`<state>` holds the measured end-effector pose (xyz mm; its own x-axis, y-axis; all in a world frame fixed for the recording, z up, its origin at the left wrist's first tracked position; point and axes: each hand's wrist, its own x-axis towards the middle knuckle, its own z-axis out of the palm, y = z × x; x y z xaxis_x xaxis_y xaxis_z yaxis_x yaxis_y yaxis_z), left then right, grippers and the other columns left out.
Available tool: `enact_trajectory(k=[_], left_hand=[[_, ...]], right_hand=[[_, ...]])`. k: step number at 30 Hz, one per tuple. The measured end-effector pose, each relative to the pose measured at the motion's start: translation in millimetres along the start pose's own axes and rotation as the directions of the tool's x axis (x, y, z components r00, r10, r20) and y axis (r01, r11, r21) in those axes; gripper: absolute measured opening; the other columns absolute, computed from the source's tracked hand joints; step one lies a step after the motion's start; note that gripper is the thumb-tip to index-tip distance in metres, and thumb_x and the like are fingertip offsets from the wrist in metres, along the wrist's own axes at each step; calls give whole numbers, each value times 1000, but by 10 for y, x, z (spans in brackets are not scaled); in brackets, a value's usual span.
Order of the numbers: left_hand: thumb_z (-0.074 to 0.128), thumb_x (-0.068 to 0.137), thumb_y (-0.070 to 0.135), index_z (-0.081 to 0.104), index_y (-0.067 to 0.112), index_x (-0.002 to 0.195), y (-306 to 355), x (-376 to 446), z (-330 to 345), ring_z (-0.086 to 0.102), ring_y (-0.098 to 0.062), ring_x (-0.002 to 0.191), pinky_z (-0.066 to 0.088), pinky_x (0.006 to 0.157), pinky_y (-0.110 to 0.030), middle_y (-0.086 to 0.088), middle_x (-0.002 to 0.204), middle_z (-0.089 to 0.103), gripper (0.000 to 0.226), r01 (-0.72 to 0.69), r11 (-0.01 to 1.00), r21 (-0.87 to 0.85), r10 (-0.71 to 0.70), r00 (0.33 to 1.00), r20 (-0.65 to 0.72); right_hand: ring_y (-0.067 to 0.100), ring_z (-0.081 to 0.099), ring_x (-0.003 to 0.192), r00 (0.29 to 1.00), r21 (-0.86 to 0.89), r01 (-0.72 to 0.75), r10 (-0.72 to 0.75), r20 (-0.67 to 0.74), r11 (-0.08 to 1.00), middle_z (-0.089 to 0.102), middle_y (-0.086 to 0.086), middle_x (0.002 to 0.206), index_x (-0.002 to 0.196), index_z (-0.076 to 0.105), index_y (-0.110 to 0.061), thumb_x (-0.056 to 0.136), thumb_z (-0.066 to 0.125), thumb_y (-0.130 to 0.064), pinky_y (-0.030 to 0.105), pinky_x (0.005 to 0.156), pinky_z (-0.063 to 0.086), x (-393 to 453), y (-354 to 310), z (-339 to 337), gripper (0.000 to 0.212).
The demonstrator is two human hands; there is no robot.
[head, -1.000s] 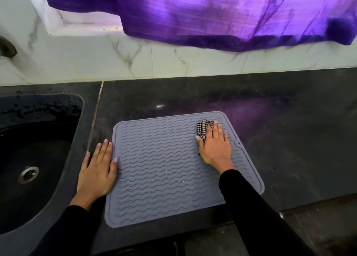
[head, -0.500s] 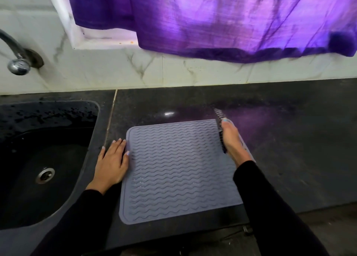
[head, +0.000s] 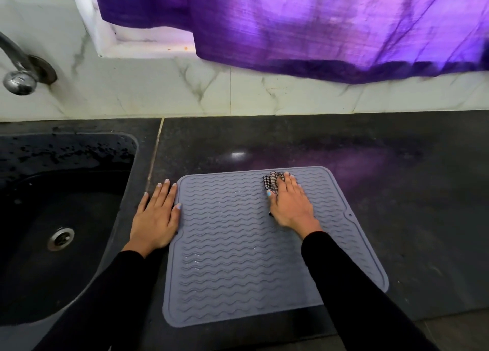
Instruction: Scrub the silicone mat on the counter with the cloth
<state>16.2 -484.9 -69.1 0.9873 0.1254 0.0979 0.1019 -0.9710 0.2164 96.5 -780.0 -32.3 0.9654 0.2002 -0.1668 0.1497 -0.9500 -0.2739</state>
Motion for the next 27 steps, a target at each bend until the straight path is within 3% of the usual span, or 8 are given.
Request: enact_trajectory(k=[3,5,7,8,11,14,17,27], left_hand=[[-4,80,55,15,17,148,-2,-1,-13,4,-12,144,0,116,-37,0,156,11,80,7,1000,-8,-7,1000,-3],[-5,80,55,16,16,148,15,-7,-15,5,-13,144,0,116,-38,0,156,12,81,9,1000,-16,-9,1000,-4],[-6,78,55,17,16,147,23,-10,-22,5,-13,144,0,116,-37,0,156,12,82,13,1000,-12,-13,1000,-4],[-6,78,55,16,16,148,27,-9,-25,5,-13,144,0,116,-37,0,156,12,83,17,1000,-7,-17,1000,-4],[-9,76,55,13,17,148,33,-1,-30,3,-12,144,-1,116,-37,0,157,9,84,21,1000,13,-21,1000,9],[-10,76,55,12,18,148,31,5,-26,2,-12,144,-2,116,-36,1,157,7,84,25,999,25,-25,1000,12],[-7,79,54,14,17,148,25,7,-1,4,-13,144,0,116,-37,0,157,10,81,26,1000,17,-26,1000,-1],[-5,80,52,15,17,148,29,0,1,5,-13,144,1,116,-37,0,156,11,79,19,999,29,-18,1000,-10]], right_hand=[[21,11,145,1000,388,-13,10,10,921,19,6,155,145,28,-8,100,28,-33,36,117,12,117,125,-45,51],[20,39,133,989,853,-125,131,67,506,48,2,136,132,48,-9,99,30,-37,34,104,33,110,175,-189,47],[16,53,108,966,989,-146,214,144,-6,57,1,115,124,52,-10,101,24,-35,29,91,40,100,180,-314,44],[16,54,99,959,991,-121,253,130,-52,57,4,110,122,51,-12,101,24,-34,29,87,40,133,155,-347,41],[24,53,108,958,841,-83,276,-81,535,55,12,119,121,53,-13,100,30,-35,32,93,39,142,-139,-272,38],[25,8,145,996,207,67,-54,-66,976,10,10,157,147,20,-9,98,21,-47,41,119,8,36,-420,104,62],[24,-4,145,982,-103,86,-102,-162,991,-3,12,157,148,7,-7,93,19,-59,40,118,-2,-19,-470,266,77],[22,3,146,975,-56,136,-143,-168,989,5,10,158,148,14,-9,98,26,-36,34,119,3,51,-409,259,58]])
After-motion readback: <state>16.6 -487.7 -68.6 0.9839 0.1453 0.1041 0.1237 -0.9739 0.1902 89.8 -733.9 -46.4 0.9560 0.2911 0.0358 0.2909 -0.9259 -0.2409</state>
